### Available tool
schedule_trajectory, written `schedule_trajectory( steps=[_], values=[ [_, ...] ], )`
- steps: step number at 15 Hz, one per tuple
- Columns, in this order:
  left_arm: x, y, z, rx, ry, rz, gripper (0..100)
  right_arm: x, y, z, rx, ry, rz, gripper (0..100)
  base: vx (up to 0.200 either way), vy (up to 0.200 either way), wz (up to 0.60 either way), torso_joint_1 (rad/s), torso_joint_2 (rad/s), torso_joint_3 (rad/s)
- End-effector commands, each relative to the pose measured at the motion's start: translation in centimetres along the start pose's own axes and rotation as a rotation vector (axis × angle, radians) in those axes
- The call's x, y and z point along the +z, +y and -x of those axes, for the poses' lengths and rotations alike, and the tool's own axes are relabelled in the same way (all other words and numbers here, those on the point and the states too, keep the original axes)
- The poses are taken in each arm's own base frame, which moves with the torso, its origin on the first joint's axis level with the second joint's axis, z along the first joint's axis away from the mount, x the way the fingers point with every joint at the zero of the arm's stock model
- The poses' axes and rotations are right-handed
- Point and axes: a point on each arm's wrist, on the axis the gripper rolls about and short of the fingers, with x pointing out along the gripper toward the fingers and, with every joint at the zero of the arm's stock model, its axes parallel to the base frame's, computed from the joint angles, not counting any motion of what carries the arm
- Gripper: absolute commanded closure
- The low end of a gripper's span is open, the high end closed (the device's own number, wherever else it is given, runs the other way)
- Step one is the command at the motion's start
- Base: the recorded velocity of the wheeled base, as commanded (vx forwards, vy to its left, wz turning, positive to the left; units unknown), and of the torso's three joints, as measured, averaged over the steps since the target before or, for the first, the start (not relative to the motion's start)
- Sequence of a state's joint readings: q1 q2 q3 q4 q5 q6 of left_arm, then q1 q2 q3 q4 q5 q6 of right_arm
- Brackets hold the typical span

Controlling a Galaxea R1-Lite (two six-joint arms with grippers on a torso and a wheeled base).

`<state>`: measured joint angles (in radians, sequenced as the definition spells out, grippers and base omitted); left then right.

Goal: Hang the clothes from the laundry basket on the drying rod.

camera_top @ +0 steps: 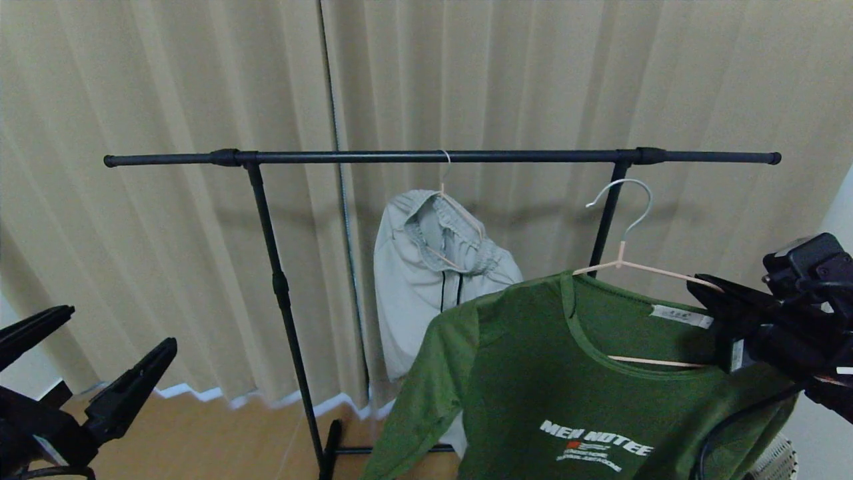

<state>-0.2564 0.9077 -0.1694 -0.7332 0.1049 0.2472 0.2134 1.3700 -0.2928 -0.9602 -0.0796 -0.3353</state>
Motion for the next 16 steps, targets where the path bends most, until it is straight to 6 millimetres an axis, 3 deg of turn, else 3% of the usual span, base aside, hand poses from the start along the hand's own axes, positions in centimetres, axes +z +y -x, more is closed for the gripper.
schedule_trajectory(
  steps=[1, 8, 16],
  values=[
    [-0.1, 0.2, 0.6, 0.023, -0.014, 0.017, 0, 0.1, -1.1, 0.9, -0.09, 0.03, 0.024, 100, 0.0, 0.0, 0.0, 0.0, 0.0, 0.0],
    [-0.4, 0.3, 2.0, 0.034, -0.052, 0.017, 0, 1.2, -3.9, 4.6, -0.218, 0.251, 0.101, 100, 0.0, 0.0, 0.0, 0.0, 0.0, 0.0],
    [0.2, 0.4, 2.3, 0.039, -0.092, 0.042, 0, 0.5, -5.0, 3.3, -0.268, 0.352, 0.088, 100, 0.0, 0.0, 0.0, 0.0, 0.0, 0.0]
  ],
)
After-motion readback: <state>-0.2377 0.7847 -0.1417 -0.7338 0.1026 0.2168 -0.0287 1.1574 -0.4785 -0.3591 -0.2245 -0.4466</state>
